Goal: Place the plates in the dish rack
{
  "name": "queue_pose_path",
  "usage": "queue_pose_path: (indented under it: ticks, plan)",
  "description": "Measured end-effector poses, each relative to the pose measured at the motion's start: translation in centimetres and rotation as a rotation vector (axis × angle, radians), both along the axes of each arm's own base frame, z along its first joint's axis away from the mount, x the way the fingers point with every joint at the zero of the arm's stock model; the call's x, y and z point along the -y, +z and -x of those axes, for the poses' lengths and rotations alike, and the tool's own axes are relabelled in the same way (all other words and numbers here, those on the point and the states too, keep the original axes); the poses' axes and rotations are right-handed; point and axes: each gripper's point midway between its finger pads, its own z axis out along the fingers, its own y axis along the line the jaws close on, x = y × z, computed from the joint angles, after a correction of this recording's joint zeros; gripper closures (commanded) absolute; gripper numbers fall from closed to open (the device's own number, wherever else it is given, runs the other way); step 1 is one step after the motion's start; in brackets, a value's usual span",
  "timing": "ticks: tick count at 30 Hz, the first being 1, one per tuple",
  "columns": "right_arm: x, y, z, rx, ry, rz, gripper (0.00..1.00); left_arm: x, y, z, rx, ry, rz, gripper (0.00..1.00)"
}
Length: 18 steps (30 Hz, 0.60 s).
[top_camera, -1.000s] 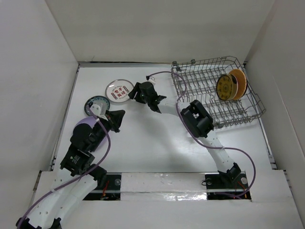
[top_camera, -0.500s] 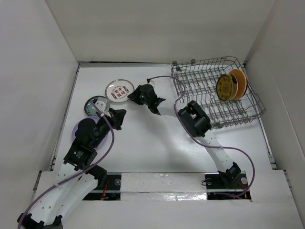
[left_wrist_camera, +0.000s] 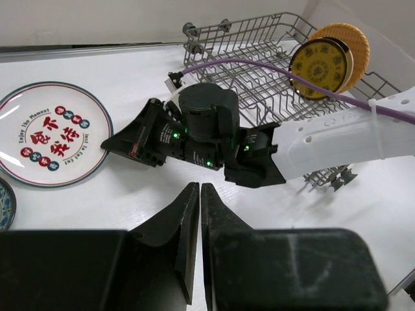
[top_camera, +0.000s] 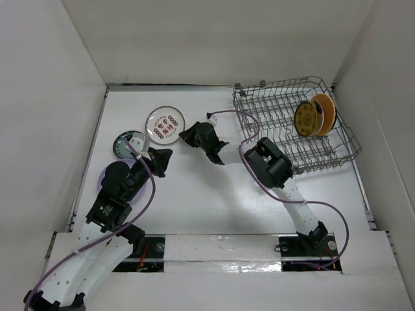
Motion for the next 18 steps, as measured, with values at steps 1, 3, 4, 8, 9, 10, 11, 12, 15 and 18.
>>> queue_pose_path:
  ticks: [1,3,4,8,9,10,11,12,15,18]
  plan:
    - [0.2,0.3,0.3,0.007,-0.007,0.008,1.00,0.0,0.1,0.1,0.004,-0.002,0.002,0.96]
    - [0.3,1.0,0.8,0.026,-0.016,0.027,1.00,0.0,0.4,0.3,0.012,-0.007,0.007,0.96]
    - [0.3,1.3,1.0,0.039,-0.019,0.038,1.00,0.0,0.6,0.4,0.020,-0.011,0.011,0.96]
    - [0.4,3.2,2.5,0.085,-0.026,0.074,1.00,-0.2,1.4,1.0,0.051,-0.016,0.027,0.95]
    - [0.3,3.9,2.8,0.099,-0.024,0.077,1.00,-0.3,1.7,1.2,0.058,-0.016,0.031,0.95]
    - [0.2,4.7,3.2,0.114,-0.020,0.078,1.00,-0.3,1.9,1.3,0.067,-0.020,0.036,0.94]
    - [0.1,5.4,3.4,0.128,-0.018,0.076,1.00,-0.3,2.1,1.6,0.076,-0.025,0.041,0.94]
    - [0.2,6.3,3.8,0.145,-0.016,0.079,1.00,-0.3,2.4,1.8,0.084,-0.030,0.045,0.94]
    - [0.4,9.0,4.5,0.188,-0.014,0.068,1.00,-0.5,3.1,2.4,0.112,-0.036,0.059,0.93]
    - [1.0,11.8,4.9,0.242,-0.019,0.058,1.00,-0.8,3.9,3.0,0.144,-0.041,0.076,0.92]
